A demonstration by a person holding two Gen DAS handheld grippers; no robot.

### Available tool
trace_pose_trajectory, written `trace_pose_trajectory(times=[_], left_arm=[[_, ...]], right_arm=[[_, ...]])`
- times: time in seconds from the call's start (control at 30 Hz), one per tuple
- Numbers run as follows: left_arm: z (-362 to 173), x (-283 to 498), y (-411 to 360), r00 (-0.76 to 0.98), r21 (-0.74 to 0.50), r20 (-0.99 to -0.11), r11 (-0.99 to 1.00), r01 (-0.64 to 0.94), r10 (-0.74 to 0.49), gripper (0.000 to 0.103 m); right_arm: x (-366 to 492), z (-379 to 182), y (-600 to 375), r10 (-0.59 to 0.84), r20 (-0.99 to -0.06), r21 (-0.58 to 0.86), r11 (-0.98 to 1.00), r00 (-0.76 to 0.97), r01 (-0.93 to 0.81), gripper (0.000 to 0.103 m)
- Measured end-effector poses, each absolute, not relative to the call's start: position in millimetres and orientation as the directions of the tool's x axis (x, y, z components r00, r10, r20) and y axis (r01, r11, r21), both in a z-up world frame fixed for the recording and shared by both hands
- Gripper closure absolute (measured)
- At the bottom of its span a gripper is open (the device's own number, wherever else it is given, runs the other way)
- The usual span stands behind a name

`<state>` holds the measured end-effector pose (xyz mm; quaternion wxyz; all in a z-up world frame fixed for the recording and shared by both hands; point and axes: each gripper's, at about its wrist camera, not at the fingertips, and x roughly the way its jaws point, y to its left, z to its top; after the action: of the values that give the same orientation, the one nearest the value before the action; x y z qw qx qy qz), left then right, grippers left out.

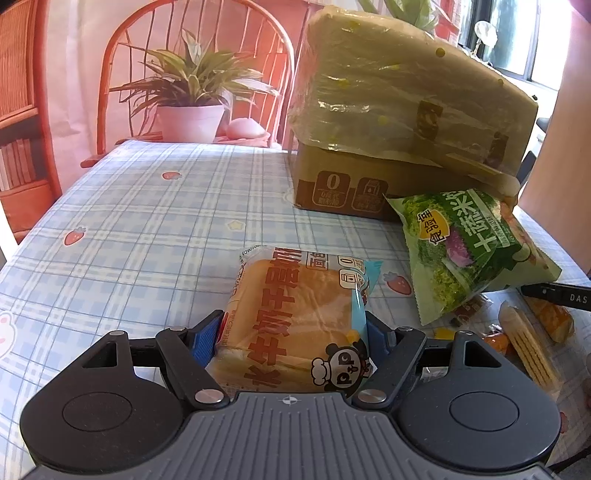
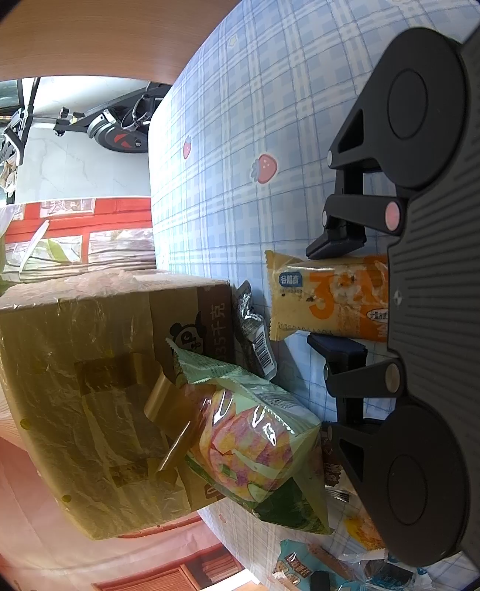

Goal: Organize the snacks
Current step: 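Grasp the bread roll pack with the left tool while the right tool grasps the orange snack bar, then lift the bread roll pack and the snack bar up over the box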

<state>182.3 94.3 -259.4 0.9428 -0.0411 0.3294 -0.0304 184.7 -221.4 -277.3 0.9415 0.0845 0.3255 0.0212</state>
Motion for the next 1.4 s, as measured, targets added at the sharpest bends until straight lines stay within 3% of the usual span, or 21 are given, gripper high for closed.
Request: trace_pose_trajectory(times=[0.4,0.6,1.4], left_arm=[[-252.4,178.2,94.7,0.801,-0.122,-0.589,0.992,0.04,-0.104,0.024],[-238.0,177.0,96.5,0.827,-0.115,-0.553,0.992,0.043,-0.1,0.024],[-133.3,178.9,89.7,0.907,-0.1,-0.381,0.984,0.15,-0.177,0.024]], right_arm=[[175.1,-273.9,-223.2,0.104,-0.631,0.2,0.979,0.769,0.031,0.053],[176.0,-271.9,-223.2,0.103,-0.634,0.204,0.978,0.766,0.037,0.061],[159.2,-153.4,-235.4,0.098,-0.408,0.233,0.972,0.908,-0.001,0.062]])
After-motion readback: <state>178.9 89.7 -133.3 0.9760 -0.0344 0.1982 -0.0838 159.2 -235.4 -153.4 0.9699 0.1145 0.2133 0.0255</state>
